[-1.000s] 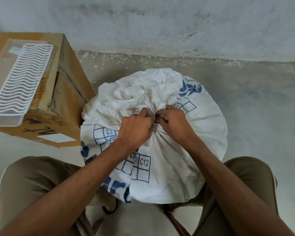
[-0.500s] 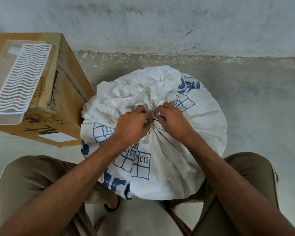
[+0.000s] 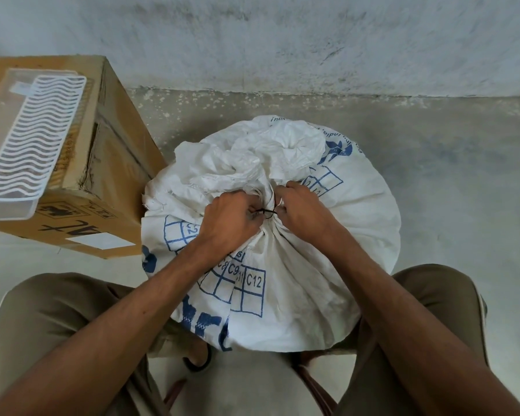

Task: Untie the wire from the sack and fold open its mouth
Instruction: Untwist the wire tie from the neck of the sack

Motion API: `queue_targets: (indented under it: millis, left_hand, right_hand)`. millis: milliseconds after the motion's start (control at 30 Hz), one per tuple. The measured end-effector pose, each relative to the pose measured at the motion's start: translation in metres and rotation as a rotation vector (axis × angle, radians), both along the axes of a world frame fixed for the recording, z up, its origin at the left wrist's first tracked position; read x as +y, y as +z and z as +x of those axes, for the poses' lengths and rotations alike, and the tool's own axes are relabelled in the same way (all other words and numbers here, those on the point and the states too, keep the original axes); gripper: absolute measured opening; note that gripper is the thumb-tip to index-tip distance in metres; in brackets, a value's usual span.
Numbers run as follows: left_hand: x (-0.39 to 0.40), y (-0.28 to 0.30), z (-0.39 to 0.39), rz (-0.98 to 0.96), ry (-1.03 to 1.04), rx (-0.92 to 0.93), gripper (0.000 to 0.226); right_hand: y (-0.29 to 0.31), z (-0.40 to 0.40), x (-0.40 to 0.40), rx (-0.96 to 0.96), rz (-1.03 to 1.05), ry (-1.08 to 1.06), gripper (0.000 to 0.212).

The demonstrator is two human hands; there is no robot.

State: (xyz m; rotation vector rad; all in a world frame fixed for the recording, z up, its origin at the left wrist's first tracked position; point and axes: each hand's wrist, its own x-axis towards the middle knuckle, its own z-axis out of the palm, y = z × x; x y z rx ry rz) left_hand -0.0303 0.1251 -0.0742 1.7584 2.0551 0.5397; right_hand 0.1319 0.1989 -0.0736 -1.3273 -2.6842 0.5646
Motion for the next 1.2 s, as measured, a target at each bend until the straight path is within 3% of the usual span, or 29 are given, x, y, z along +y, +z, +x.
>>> queue_targets:
  millis: [133, 233, 533, 767, 967, 1133, 1200]
  left_hand:
    - [-0.001, 0.002, 0.000, -0.003, 0.026, -0.066, 0.018]
    - [0.001, 0.002, -0.002, -0.005, 0.074, -0.146, 0.013]
    - [0.005, 0.000, -0.001, 0.000, 0.052, -0.088, 0.016]
    - [0.006, -0.003, -0.009, -0.014, 0.024, -0.205, 0.017]
    - [0.007, -0.006, -0.009, 0.016, 0.147, -0.342, 0.013]
    - [0.008, -0.004, -0.007, 0.060, 0.039, -0.263, 0.022]
    - [0.008, -0.003, -0.007, 0.081, 0.047, -0.257, 0.021]
  right_hand:
    - [-0.002, 0.004, 0.002, 0.056, -0.035, -0.014, 0.010]
    - [-0.005, 0.004, 0.001, 0.055, -0.044, -0.023, 0.007]
    - [-0.005, 0.005, 0.000, 0.082, -0.052, 0.029, 0.009]
    - [-0.007, 0.007, 0.008, 0.126, -0.096, 0.052, 0.011]
    - [-0.008, 0.009, 0.008, 0.157, -0.135, 0.086, 0.010]
    - [0.003, 0.014, 0.011, 0.274, -0.321, 0.012, 0.010]
    - [0.009, 0.017, 0.012, 0.343, -0.435, -0.018, 0.019]
